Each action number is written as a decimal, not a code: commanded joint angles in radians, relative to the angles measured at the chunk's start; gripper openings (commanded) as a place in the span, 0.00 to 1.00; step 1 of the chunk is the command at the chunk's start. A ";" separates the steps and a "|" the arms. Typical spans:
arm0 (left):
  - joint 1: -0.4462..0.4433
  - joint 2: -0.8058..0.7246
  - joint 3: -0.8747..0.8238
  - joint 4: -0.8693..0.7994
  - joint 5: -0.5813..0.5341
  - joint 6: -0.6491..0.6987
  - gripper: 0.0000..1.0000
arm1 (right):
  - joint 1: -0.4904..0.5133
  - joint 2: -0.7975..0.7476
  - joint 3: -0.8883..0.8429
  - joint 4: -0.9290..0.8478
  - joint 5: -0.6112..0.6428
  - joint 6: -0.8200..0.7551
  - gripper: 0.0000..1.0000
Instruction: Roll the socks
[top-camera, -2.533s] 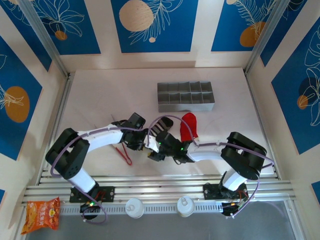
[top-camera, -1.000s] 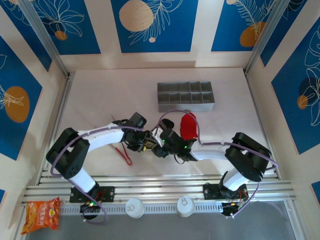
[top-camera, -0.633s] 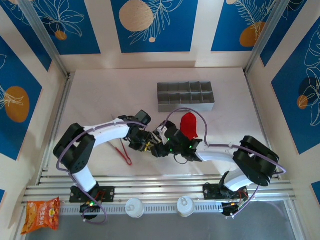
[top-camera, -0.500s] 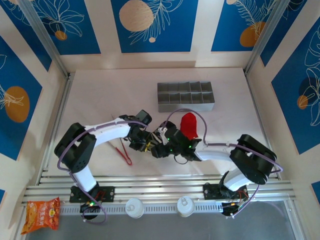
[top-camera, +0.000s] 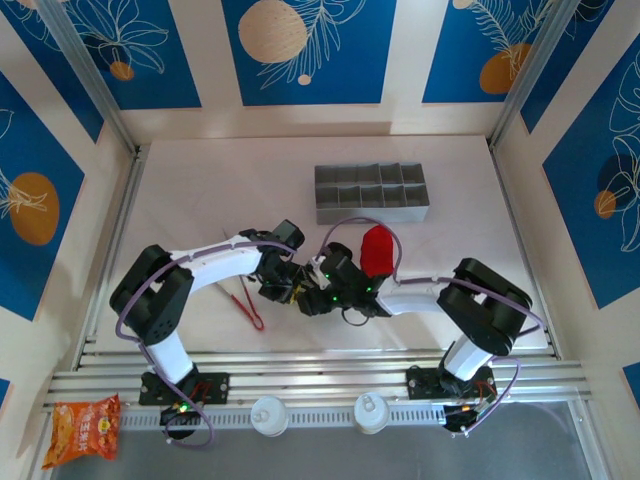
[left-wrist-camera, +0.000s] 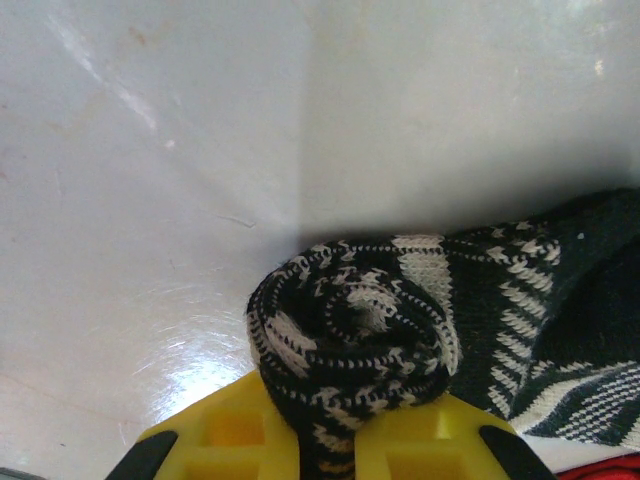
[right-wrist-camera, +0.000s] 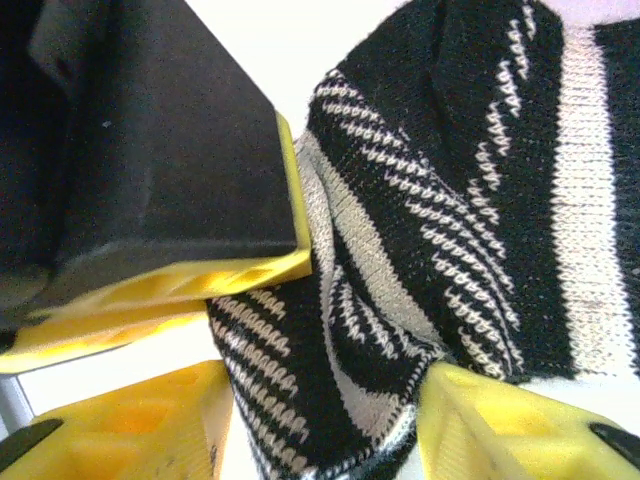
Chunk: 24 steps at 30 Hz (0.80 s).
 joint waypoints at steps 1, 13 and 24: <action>-0.024 0.071 -0.050 -0.148 -0.014 0.019 0.00 | 0.003 0.041 0.040 -0.018 -0.055 0.009 0.42; -0.024 0.060 -0.043 -0.141 -0.024 0.024 0.00 | 0.003 0.064 0.040 -0.176 -0.049 0.088 0.01; -0.016 -0.120 -0.018 -0.082 -0.178 0.139 0.60 | -0.071 0.079 -0.031 -0.202 -0.139 0.161 0.00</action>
